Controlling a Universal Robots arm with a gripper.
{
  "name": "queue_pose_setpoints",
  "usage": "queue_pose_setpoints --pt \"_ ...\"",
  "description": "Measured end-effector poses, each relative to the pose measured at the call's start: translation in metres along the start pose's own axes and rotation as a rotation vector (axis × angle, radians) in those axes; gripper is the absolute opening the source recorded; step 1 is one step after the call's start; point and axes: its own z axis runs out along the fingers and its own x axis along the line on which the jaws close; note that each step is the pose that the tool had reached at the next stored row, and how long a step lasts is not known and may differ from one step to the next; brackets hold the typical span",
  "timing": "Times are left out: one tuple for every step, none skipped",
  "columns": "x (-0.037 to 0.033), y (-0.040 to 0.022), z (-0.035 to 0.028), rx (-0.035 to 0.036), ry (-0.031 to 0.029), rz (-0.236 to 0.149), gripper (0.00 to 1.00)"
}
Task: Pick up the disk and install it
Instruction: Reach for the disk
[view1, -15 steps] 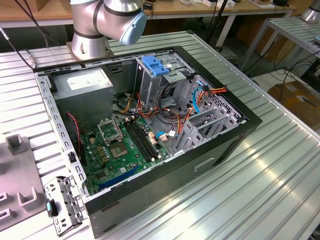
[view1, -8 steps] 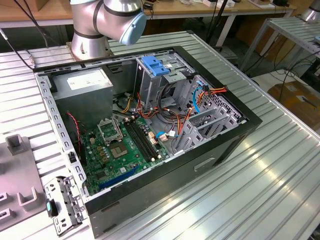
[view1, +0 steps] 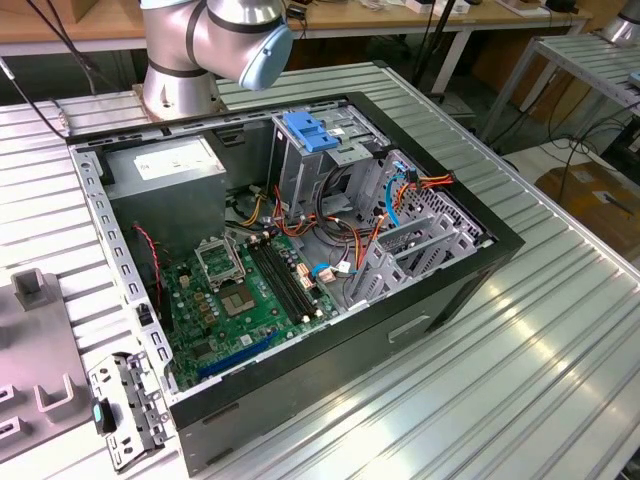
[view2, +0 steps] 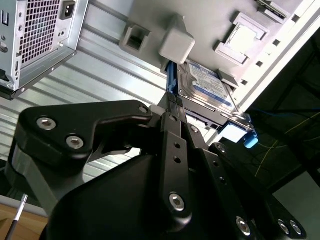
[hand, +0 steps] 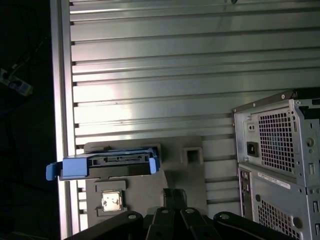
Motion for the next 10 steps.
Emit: queue_pose_setpoints --pt "0.0004 0.0 -0.0001 0.0 0.0001 0.0 0.11" --pt "0.0009 0.0 0.0 0.0 0.0001 0.0 0.11" --pt "0.0019 -0.0001 -0.0001 0.0 0.0001 0.0 0.11" --pt "0.003 -0.0002 -0.0001 0.0001 0.0001 0.0 0.11" --pt "0.0038 -0.0003 -0.0001 0.0 0.0001 0.0 0.11" --pt "0.0048 -0.0003 -0.0001 0.0 0.0001 0.0 0.11" --pt "0.0058 -0.0004 -0.0002 0.0001 0.0001 0.0 0.11" --pt "0.0067 -0.0005 -0.0002 0.0001 0.0 0.0 0.11" --pt "0.0078 -0.0006 -0.0001 0.0 0.0 0.0 0.11" --pt "0.0089 -0.0007 -0.0001 0.0 -0.0001 0.0 0.11"
